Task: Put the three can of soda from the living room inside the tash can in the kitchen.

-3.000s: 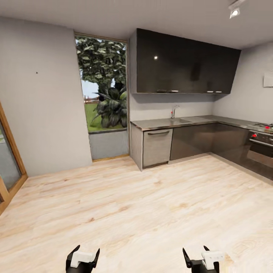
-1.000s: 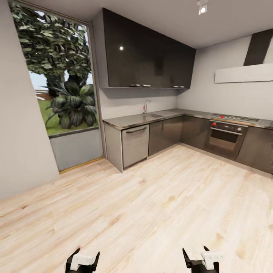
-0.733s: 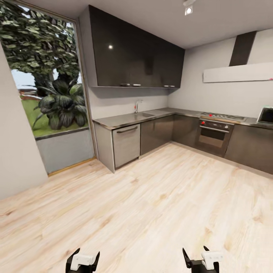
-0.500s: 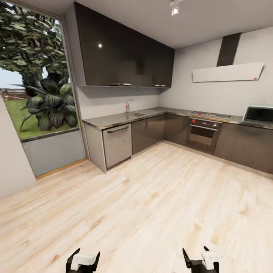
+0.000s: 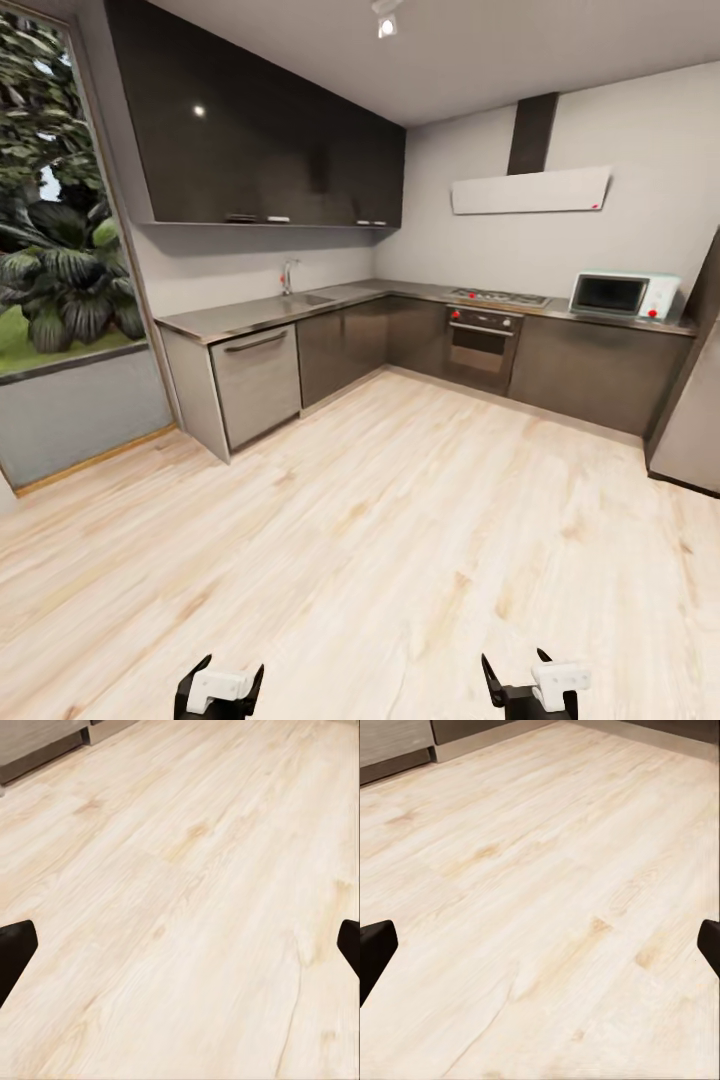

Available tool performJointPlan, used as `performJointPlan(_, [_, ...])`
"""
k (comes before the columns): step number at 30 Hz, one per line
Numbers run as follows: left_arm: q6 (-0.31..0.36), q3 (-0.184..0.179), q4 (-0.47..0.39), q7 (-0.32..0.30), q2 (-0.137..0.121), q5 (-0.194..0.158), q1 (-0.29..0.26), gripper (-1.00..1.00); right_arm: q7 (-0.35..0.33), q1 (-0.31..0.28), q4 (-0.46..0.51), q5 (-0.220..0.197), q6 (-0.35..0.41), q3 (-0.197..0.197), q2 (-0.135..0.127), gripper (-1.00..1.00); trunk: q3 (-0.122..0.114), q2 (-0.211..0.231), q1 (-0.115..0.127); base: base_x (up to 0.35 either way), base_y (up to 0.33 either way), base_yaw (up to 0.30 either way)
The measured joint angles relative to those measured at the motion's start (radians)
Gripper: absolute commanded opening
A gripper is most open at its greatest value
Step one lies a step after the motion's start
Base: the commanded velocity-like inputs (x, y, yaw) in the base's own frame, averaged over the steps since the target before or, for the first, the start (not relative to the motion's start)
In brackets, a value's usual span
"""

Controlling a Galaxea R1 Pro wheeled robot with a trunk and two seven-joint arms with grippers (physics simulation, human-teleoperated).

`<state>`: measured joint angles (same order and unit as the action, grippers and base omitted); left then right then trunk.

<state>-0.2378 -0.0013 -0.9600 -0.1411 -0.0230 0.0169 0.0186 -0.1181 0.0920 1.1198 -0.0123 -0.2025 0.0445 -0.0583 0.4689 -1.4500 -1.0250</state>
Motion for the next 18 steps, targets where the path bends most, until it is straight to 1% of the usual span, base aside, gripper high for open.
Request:
performJointPlan(13, [0.0,-0.002,0.0,0.0,0.0,0.0,0.0,1.0,0.0,0.0,0.0,0.0,0.0,-0.001,0.0,1.0,0.007,0.0,0.0,0.001,-0.282,-0.224])
performJointPlan(15, [0.0,-0.001,0.0,0.0,0.0,0.0,0.0,1.0,0.0,0.0,0.0,0.0,0.0,-0.001,0.0,1.0,0.008,0.0,0.0,0.031,-0.207,-0.221])
performJointPlan(18, [0.0,0.002,0.001,-0.001,0.0,-0.001,0.0,1.0,0.0,0.0,0.0,0.0,0.0,-0.001,0.0,1.0,0.01,0.0,0.0,0.112,-0.029,-0.22])
